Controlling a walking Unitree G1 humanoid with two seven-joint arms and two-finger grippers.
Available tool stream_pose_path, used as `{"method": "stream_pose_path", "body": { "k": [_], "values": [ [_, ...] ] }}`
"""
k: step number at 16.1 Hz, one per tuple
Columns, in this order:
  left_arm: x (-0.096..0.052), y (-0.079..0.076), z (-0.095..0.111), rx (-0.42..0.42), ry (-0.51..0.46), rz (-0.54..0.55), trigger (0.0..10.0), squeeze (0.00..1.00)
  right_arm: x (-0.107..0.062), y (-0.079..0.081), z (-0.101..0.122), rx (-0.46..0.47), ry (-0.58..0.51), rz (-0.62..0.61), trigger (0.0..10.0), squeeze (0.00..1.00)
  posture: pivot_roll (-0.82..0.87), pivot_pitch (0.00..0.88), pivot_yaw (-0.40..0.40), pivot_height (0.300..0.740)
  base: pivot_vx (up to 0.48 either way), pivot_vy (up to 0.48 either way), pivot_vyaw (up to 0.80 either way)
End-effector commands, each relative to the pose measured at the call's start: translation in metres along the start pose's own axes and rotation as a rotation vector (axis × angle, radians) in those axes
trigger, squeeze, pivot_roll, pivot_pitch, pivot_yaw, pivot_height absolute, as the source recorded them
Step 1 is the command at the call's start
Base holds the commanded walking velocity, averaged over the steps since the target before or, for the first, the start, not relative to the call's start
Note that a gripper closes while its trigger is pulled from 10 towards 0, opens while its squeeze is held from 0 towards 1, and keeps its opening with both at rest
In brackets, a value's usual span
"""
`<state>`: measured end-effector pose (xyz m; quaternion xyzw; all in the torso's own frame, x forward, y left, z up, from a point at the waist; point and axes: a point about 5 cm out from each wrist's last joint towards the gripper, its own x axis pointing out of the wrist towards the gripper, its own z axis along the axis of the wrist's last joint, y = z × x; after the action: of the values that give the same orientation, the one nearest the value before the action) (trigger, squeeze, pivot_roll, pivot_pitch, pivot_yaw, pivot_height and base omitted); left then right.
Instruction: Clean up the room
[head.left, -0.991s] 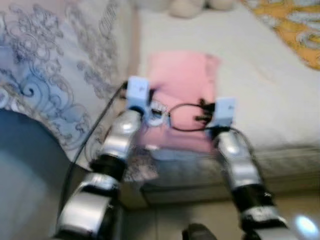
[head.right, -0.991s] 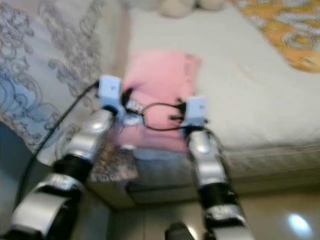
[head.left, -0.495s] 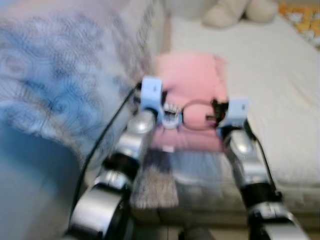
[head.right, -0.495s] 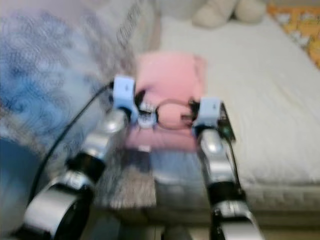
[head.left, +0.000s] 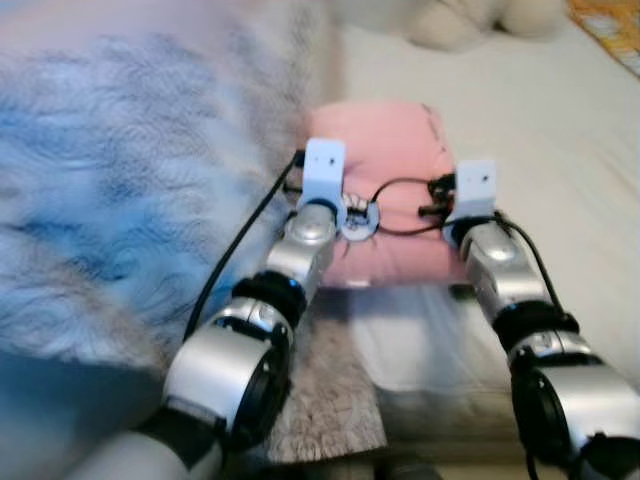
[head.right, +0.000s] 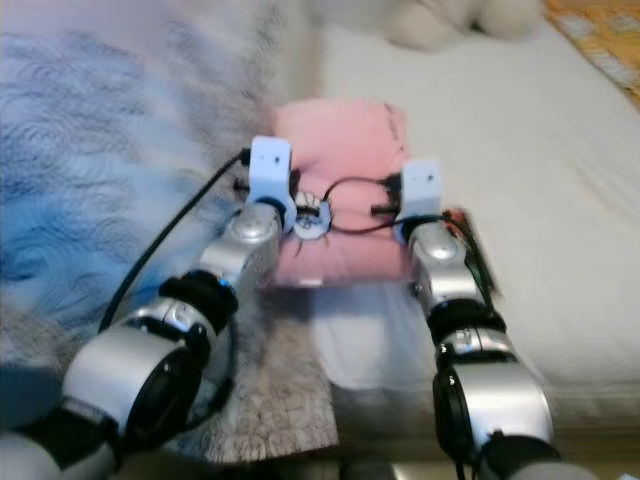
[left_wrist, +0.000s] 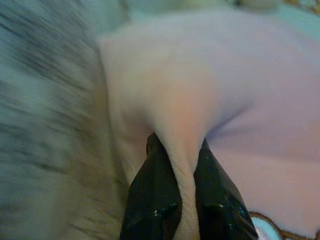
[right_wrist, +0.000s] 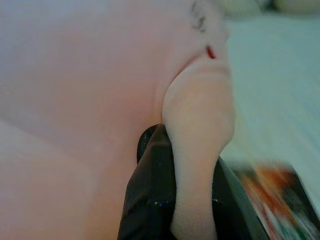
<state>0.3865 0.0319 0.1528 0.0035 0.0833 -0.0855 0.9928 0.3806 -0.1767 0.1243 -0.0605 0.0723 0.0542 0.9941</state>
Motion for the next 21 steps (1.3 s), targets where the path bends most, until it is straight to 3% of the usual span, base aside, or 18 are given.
{"method": "stream_pose_path", "body": {
  "k": [1,3,6,8,10,11,13,17,21],
  "values": [
    [0.001,0.031,-0.003,-0.016,0.005,0.141,10.0,0.0,-0.004,-0.01,-0.015,-0.026,0.073,-0.031,10.0,0.0,-0.14,0.156,0.088,0.736,0.0,0.0,0.0],
    [-0.004,0.031,-0.028,-0.037,0.086,0.177,10.0,0.0,-0.008,0.001,-0.039,-0.076,0.193,0.012,10.0,0.0,-0.14,0.216,0.069,0.736,0.0,0.0,0.0],
    [-0.011,0.016,-0.048,-0.143,0.137,0.199,10.0,0.0,-0.007,0.005,-0.04,-0.182,0.213,0.047,10.0,0.0,-0.14,0.254,0.079,0.736,0.0,0.0,0.0],
    [-0.01,0.009,-0.044,-0.151,0.114,0.176,10.0,0.0,-0.004,0.0,-0.032,-0.219,0.19,0.029,10.0,0.0,-0.13,0.258,0.083,0.736,0.0,0.0,0.0],
    [-0.007,0.007,-0.032,-0.104,0.065,0.146,10.0,0.0,-0.002,-0.006,-0.025,-0.173,0.162,-0.014,10.0,0.0,-0.14,0.255,0.085,0.736,0.0,0.0,0.0],
    [-0.006,0.01,-0.028,-0.074,0.041,0.147,10.0,1.0,-0.002,-0.006,-0.024,-0.137,0.15,-0.021,10.0,1.0,-0.14,0.255,0.085,0.736,0.0,0.0,0.0],
    [-0.004,0.016,-0.015,-0.06,-0.017,0.185,10.0,1.0,-0.001,-0.007,-0.018,-0.069,0.11,-0.037,10.0,1.0,-0.13,0.249,0.081,0.736,0.0,0.0,0.0],
    [-0.004,0.015,-0.003,-0.119,-0.108,0.205,10.0,1.0,0.003,-0.01,-0.003,-0.045,0.034,-0.048,10.0,1.0,-0.13,0.223,0.066,0.736,0.0,0.0,0.0],
    [-0.016,0.014,0.011,-0.142,-0.234,0.115,10.0,1.0,-0.002,-0.013,0.006,-0.014,-0.098,-0.051,10.0,1.0,-0.15,0.175,0.06,0.736,0.0,0.0,0.0]
  ]
}}
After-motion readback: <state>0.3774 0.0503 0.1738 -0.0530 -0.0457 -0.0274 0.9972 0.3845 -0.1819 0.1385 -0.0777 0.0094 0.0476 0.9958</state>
